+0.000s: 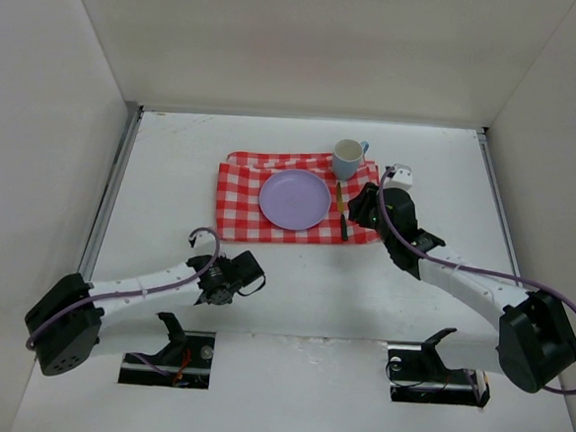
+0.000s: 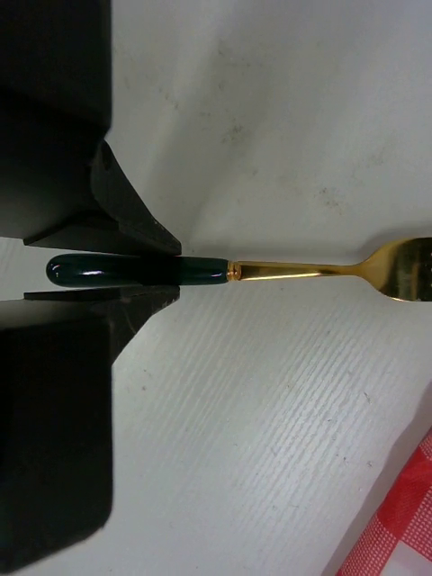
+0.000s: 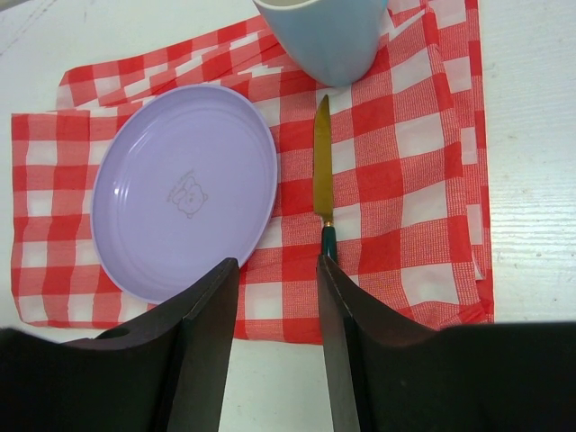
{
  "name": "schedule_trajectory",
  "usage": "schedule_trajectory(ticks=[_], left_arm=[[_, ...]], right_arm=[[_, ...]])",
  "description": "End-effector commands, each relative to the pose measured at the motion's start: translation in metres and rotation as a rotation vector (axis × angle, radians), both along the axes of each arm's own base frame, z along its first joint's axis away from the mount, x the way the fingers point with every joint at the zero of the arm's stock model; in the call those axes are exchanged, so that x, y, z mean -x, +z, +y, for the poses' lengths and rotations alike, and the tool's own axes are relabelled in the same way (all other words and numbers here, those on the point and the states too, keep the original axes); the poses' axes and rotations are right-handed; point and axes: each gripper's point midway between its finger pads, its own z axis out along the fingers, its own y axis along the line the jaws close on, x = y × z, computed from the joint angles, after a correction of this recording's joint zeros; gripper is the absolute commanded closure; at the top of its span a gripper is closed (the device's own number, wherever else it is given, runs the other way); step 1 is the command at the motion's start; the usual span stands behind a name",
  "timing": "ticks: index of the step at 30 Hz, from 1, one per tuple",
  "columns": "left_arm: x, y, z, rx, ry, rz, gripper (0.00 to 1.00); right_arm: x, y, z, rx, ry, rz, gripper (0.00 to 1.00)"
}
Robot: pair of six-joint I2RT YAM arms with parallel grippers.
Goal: Set the dinner table for one person
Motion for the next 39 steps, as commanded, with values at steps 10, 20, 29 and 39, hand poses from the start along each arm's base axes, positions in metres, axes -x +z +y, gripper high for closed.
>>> schedule_trajectory(ticks=[10, 20, 29, 39], left_arm=[[-0.035, 0.102, 0.015, -0.227, -0.147, -0.193, 0.96], [-0.146, 0.103, -0.055, -0.309, -0.420, -0.171, 0.95], [-0.192, 0.061, -0.056, -0.267, -0.452, -0.090, 0.95], [-0.207, 0.045, -0.059, -0.267, -0.485, -0.055, 0.94]], right_arm=[[-0.005, 0.011, 0.008, -0.022, 0.012, -0.040, 0.54], [-0.006, 0.008, 0.008, -0.015, 0.013, -0.034, 0.54], [-0.006, 0.006, 0.008, -0.011, 0.014, -0.029, 0.54], [-0.008, 0.001, 0.011, -0.001, 0.019, -0.017, 0.54]])
